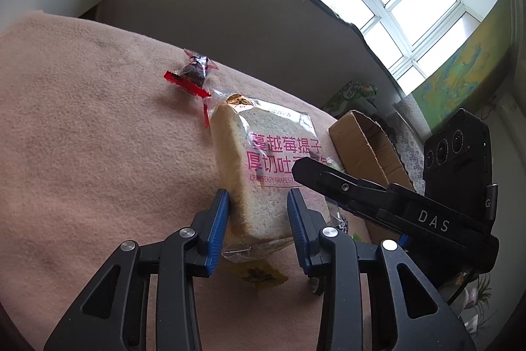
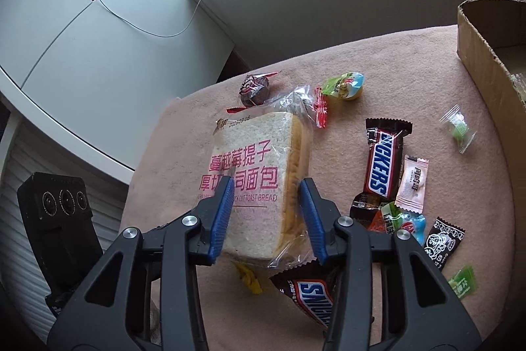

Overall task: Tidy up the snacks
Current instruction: 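Lift the bread bag with the right tool and lower it into the box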

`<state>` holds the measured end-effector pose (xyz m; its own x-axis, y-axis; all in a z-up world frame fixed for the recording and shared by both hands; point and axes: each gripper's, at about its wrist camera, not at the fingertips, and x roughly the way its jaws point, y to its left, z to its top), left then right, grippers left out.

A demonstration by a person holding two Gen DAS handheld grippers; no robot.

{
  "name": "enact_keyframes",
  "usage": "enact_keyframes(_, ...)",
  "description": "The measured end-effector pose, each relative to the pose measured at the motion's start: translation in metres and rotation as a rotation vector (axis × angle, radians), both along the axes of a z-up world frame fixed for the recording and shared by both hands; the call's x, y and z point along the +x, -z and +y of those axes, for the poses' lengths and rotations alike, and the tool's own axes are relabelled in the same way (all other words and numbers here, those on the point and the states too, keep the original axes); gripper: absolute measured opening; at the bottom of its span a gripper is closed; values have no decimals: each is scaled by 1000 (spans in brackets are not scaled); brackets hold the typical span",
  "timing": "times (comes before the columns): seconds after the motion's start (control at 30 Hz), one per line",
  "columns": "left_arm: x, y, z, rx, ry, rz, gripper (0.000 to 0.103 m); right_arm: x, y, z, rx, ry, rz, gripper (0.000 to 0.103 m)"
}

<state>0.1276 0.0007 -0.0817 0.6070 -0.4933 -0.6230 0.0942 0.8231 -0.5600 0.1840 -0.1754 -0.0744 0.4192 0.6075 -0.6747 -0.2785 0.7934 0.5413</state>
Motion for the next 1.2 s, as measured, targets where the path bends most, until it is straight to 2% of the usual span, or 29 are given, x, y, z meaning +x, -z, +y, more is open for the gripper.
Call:
enact_keyframes(0.3,-5,-31,-31,18,30,-72,34,-21,-36,-32,-5,36,-84,44)
enact_keyframes(0.67,8,-50,-106,22,151,-110,34,-41,-56,-115,-19,162,-124,44)
enact_keyframes(0.87,19,-53,-157,26,234,-116,34,-47,-58,-168,-38,241,-126,44)
enact_keyframes(1.2,28,-45,-224,53,333,-90,34,-49,-42,-238,-29,336,-86,44)
